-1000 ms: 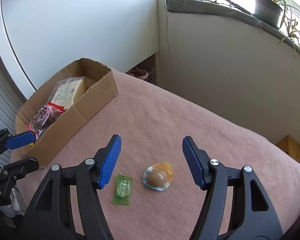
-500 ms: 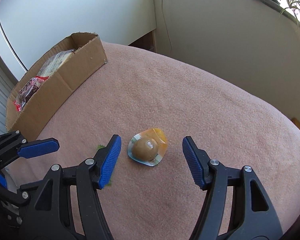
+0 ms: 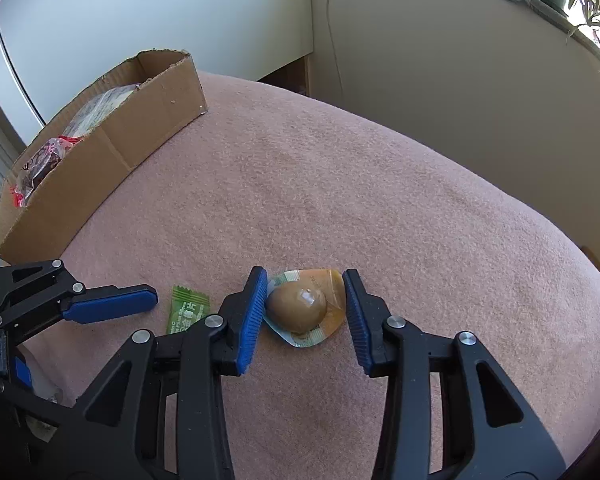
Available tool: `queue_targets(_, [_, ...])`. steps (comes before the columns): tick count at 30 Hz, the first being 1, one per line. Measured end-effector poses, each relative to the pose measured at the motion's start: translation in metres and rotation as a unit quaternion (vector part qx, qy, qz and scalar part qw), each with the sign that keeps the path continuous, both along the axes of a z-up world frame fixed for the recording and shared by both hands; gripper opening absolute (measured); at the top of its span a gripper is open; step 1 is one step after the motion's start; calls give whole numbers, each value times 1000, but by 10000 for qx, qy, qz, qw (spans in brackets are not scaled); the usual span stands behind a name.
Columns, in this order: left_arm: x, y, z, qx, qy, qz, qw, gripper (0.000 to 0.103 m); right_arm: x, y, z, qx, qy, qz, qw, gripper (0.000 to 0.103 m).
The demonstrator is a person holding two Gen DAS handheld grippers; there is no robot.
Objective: Organize snacks
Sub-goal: 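Grasp the orange-wrapped egg with right tool while left tool grasps the green candy, then carry the orange-wrapped egg and green candy over the cardboard box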
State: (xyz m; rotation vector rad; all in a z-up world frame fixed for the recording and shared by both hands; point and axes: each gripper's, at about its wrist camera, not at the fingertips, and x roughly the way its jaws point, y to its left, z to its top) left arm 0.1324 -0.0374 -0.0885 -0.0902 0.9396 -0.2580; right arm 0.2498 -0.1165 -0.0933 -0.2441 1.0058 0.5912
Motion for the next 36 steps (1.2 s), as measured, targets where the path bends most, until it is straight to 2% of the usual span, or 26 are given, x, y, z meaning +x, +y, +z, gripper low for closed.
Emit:
queue_targets(4, [5,-8,-1,210,-31,-56,9998,43,-1,-5,1,35,-27,-28,10000,37])
queue_targets(7, [12,-14,-1,424,-97,-47,9990,24,-2,-6,1,30,-55,-56,10000,36])
queue_targets(9, [13,-13,-1,427,-101,-51,9990,19,-2,-7,1,42,-60,-75,9999,36])
queue_targets(15, [13,-14,1,400,-149,-4,9991,19,-4,-10,4,105,-87,-140,9998,33])
queue_targets(23, [-6,2,28,401,-479,161,9979,19,-14,-17,24,241,-228,-124,9994,33])
queue_targets(36, [-51,59,63,376,-979,744,9917,19,-37,34,63,505,-552,304,9967,33])
